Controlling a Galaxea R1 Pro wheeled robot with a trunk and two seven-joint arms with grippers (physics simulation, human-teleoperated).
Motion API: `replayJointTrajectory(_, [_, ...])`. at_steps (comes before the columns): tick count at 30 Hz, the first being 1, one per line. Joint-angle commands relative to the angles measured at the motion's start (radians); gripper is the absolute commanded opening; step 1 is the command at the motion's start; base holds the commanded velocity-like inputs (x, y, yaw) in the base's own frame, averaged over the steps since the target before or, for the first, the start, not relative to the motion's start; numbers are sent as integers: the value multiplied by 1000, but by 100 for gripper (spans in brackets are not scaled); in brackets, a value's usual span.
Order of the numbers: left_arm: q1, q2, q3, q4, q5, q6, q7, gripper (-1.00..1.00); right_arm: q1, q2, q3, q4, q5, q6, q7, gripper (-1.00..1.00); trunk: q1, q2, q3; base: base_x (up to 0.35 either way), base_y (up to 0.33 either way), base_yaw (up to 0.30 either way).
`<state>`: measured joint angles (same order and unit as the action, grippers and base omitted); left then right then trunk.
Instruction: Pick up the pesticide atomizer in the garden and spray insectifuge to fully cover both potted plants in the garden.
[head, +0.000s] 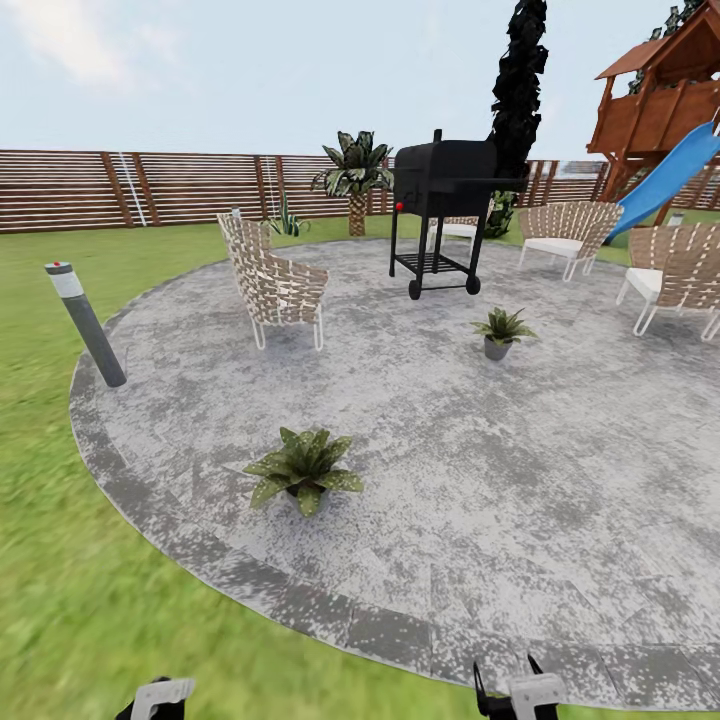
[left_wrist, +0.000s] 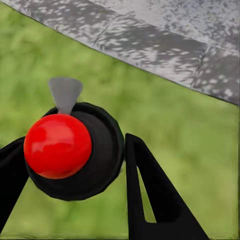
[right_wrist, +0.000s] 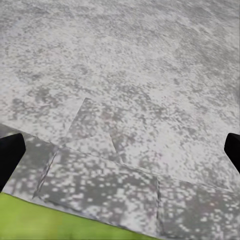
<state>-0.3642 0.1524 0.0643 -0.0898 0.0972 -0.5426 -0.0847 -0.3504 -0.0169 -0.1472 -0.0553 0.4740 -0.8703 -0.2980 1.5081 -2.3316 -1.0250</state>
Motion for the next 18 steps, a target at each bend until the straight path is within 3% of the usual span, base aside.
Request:
replayJointTrajectory(1, [0, 0, 6, 3, 8, -2, -9, -100, 0, 0, -8, 1, 11, -3, -5, 100, 0, 0, -1, 0, 0, 0])
replayJointTrajectory(18, [1, -1, 6, 5, 9, -2, -10, -100, 14, -1, -8, 31, 11, 22, -3, 100, 0, 0, -1, 0, 0, 0])
